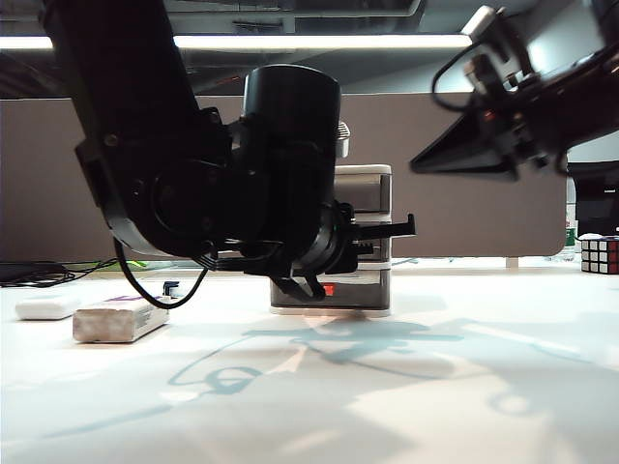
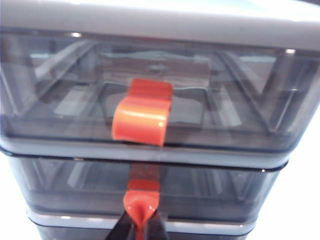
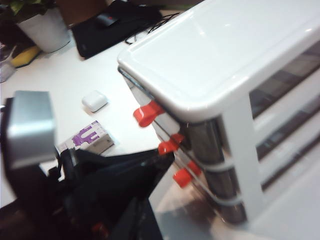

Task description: Open the second layer of the drawer on the table, pick up a pack of napkins on the table and put it in, and finally close the drawer.

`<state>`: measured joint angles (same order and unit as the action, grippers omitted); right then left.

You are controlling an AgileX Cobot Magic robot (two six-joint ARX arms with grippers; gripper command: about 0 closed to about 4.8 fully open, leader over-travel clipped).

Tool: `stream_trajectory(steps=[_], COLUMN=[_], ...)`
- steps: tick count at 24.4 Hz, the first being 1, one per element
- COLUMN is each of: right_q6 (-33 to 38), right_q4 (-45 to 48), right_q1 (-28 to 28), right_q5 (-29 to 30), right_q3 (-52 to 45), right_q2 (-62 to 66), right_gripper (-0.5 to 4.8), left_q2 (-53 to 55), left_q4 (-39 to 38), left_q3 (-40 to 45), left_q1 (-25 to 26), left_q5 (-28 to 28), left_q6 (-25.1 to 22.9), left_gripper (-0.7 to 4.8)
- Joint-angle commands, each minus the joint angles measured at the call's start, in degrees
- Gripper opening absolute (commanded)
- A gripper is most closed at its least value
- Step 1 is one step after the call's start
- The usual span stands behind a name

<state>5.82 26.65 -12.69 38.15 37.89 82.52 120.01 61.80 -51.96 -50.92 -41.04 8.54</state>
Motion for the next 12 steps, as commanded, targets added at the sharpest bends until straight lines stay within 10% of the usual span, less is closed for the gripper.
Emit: stream_trajectory(steps=[1, 12], right_q6=[0.4, 0.5], right_q4=[1.9, 2.0], right_q1=[-0.8, -4.6], right_q5=[3.2, 5.0], right_q3=[3.3, 13.2], right_q2=[4.3, 15.0], right_gripper=[-0.05, -0.05], left_q2=[-1.4, -3.4], left_q4=[-0.4, 0.7], left_q3=[1.2, 5.1], left_q1=[-0.4, -0.6], left_q5=[-0.2, -0.2], left_q6=[-0.4, 1.2], left_gripper=[-0.06, -0.06])
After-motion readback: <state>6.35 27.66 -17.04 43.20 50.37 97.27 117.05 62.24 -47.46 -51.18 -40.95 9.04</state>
